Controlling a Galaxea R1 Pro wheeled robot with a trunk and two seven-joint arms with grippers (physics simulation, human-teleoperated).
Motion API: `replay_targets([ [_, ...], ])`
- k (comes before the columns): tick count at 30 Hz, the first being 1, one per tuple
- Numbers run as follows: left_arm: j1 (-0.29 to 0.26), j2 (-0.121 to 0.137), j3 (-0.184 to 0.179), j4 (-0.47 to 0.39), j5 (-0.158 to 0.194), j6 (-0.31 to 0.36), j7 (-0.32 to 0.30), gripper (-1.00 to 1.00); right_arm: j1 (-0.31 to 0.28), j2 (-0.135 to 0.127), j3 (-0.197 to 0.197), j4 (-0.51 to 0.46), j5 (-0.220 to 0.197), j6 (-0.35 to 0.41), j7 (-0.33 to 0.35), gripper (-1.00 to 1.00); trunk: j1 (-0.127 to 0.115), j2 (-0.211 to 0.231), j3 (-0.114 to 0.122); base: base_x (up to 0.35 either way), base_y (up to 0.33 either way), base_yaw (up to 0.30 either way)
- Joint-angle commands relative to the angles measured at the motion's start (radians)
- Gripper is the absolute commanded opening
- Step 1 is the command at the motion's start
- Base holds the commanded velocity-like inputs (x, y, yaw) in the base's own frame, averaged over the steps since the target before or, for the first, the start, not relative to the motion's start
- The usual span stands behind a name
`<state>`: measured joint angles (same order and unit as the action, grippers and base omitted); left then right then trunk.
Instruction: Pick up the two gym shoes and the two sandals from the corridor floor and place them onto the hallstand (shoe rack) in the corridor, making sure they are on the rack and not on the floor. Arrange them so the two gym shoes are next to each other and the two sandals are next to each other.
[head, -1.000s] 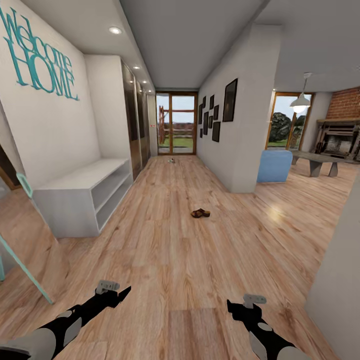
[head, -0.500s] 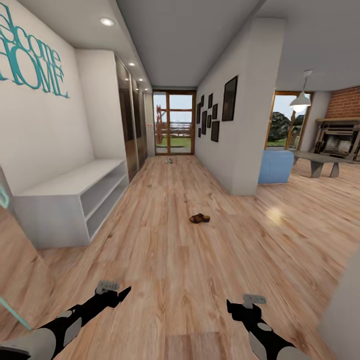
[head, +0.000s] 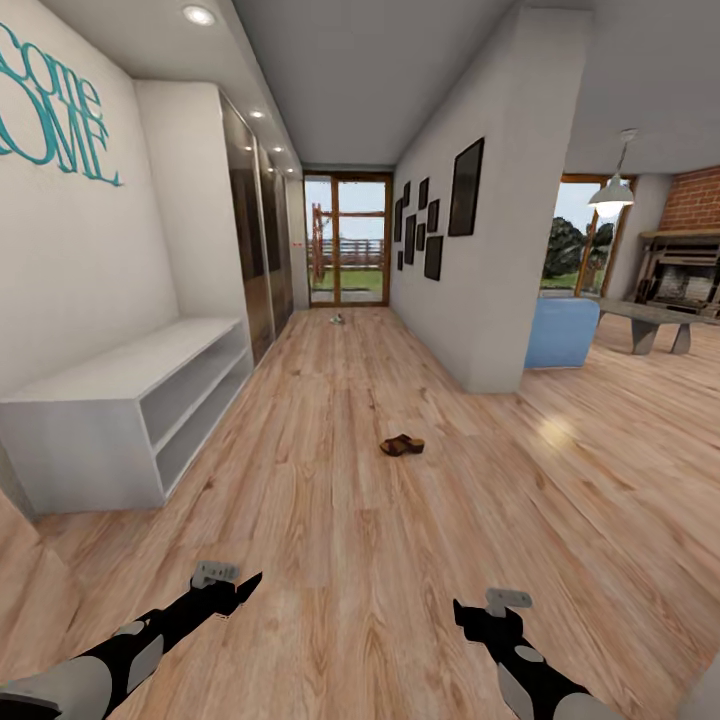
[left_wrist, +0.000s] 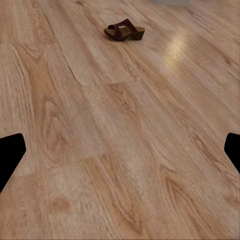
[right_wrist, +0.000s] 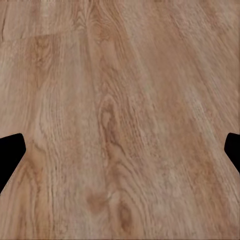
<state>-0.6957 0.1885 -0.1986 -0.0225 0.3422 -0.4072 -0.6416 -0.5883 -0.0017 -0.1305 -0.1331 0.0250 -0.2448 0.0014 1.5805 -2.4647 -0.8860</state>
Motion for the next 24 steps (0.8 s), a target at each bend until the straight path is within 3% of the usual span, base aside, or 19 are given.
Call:
replay_targets([
  [1,-0.001,0.0,-0.008,0.001,0.009,-0.004,-0.003,1.0,-0.001,0.0,-0.005,0.001,0.003,-0.004,0.0,1.0,0.0,0.0,-0.002,0.348,0.0,0.0],
  [24,-0.001,0.0,-0.008,0.001,0.008,-0.004,-0.003,1.0,-0.001,0.0,-0.006,0.001,0.003,-0.004,0.0,1.0,0.0,0.0,-0.014,0.348,0.0,0.0],
])
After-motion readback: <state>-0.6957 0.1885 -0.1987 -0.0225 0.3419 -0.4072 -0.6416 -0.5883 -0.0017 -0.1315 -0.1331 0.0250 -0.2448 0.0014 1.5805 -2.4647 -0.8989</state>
